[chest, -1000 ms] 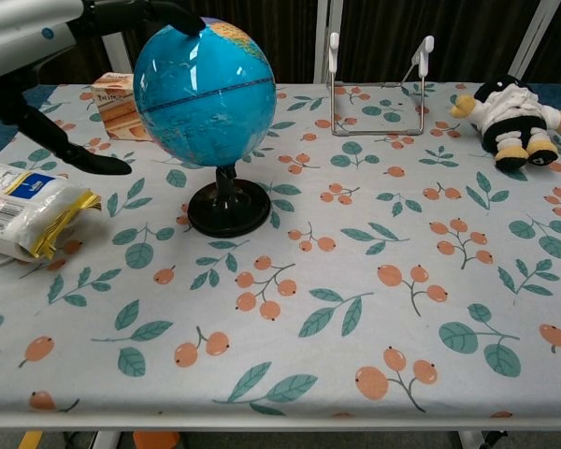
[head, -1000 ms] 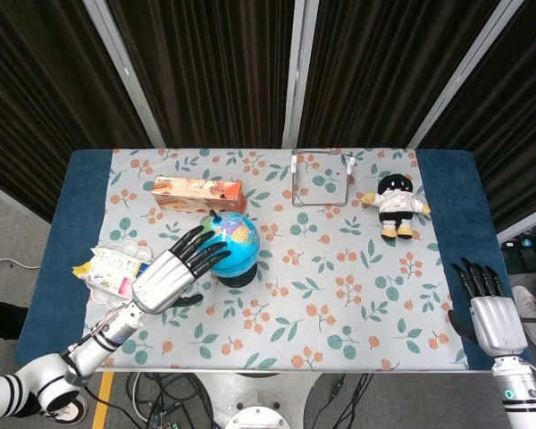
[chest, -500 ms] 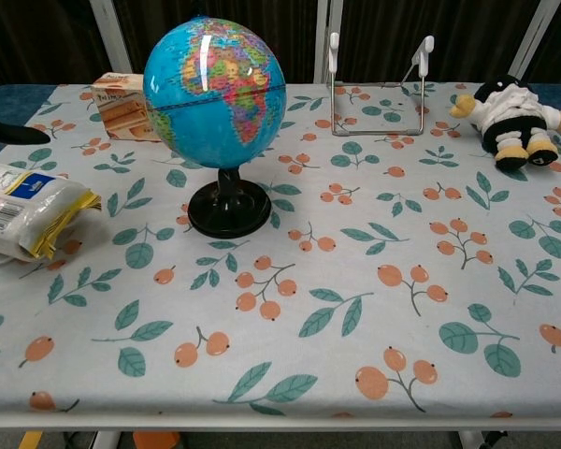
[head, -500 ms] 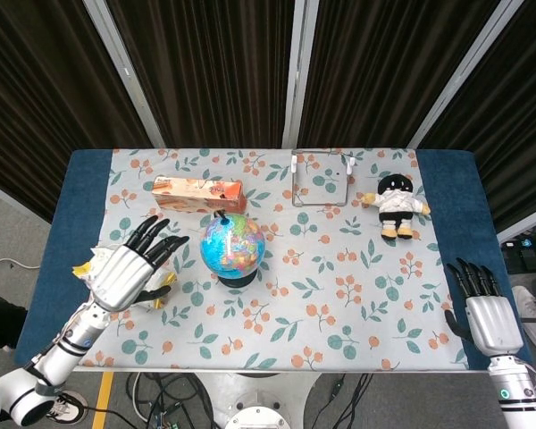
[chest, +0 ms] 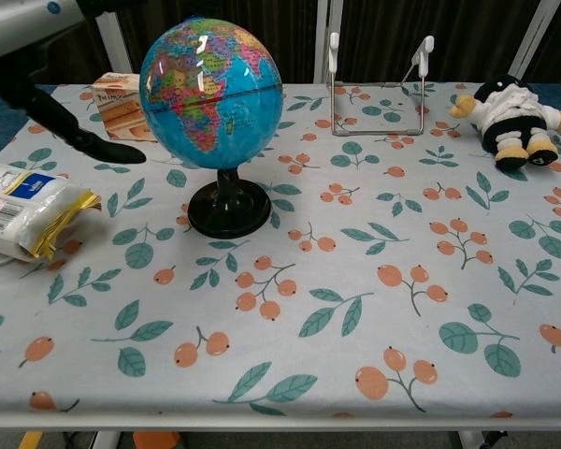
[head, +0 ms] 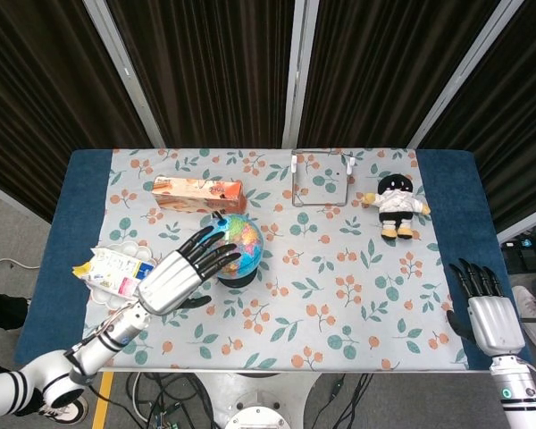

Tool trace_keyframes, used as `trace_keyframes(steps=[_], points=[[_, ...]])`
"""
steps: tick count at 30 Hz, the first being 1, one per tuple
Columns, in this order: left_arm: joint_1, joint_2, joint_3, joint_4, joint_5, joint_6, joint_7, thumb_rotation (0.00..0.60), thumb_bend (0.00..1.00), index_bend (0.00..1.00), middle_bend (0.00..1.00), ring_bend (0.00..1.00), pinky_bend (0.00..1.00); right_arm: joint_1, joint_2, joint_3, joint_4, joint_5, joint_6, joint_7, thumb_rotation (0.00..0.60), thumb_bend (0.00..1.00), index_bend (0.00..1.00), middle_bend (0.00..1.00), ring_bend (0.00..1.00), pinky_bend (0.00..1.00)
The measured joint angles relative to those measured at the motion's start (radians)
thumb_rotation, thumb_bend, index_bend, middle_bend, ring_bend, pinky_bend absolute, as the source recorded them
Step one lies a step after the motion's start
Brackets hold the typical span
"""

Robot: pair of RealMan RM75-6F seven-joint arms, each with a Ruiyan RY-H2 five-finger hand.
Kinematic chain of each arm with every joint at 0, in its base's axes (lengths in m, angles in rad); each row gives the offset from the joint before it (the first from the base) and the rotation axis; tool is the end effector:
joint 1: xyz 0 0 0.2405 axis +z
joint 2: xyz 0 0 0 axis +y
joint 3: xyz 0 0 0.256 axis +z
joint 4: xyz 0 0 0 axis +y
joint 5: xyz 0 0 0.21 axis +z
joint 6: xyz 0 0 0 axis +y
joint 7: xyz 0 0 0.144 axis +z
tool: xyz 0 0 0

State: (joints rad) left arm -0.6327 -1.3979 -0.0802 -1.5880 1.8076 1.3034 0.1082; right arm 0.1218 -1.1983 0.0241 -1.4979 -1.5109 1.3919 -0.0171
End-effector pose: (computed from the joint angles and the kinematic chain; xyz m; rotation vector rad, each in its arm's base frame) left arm -0.1155 0.2762 0.0459 -2.0169 -0.4653 -1.4430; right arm -0.3259 -0.1880 0.1279 1.4913 -0.9227 0.8229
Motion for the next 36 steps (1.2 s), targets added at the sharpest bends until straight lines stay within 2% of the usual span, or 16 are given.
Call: trace_keyframes(steps=[6,10,17,21,24,25,31,36], points=[[-0.008,-0.011,0.003,0.01,-0.017,-0.015,0.003,0.6,0.05,0.11,0.12,0.0,0.0,-0.002,-0.003,0.0,0.014,0.003,0.0,0.014,0.6,0.3,0.0,0.0,0.0,0.0],[-0.005,-0.002,0.012,0.006,-0.028,-0.024,0.002,0.6,0.05,0.11,0.18,0.0,0.0,-0.001,-0.005,0.0,0.014,0.0,0.001,0.013,0.6,0.3,0.0,0.0,0.0,0.0],[0.014,0.022,0.024,0.0,-0.032,-0.004,0.007,0.6,0.05,0.11,0.21,0.0,0.0,0.001,-0.005,0.0,0.008,-0.002,0.0,0.002,0.6,0.3,0.0,0.0,0.0,0.0],[0.041,0.046,0.037,-0.004,-0.04,0.018,0.008,0.6,0.05,0.11,0.3,0.0,0.0,0.0,-0.006,-0.001,0.006,-0.001,-0.001,-0.001,0.6,0.3,0.0,0.0,0.0,0.0],[0.071,0.067,0.045,-0.004,-0.058,0.041,0.008,0.6,0.05,0.11,0.42,0.07,0.0,0.001,-0.005,-0.001,0.003,-0.003,0.0,-0.005,0.6,0.3,0.0,0.0,0.0,0.0],[0.085,0.074,0.048,-0.002,-0.07,0.051,0.006,0.6,0.05,0.12,0.43,0.08,0.0,0.001,-0.005,0.0,0.002,-0.003,0.001,-0.006,0.6,0.3,0.0,0.0,0.0,0.0],[0.156,0.097,0.051,0.033,-0.116,0.129,-0.02,0.6,0.05,0.12,0.31,0.08,0.01,0.001,-0.002,0.0,-0.008,-0.004,0.003,-0.015,0.6,0.3,0.0,0.0,0.0,0.0],[0.218,0.11,0.056,0.065,-0.147,0.187,-0.042,0.6,0.05,0.12,0.25,0.08,0.01,0.001,0.001,-0.001,-0.017,-0.006,0.004,-0.019,0.6,0.3,0.0,0.0,0.0,0.0]])
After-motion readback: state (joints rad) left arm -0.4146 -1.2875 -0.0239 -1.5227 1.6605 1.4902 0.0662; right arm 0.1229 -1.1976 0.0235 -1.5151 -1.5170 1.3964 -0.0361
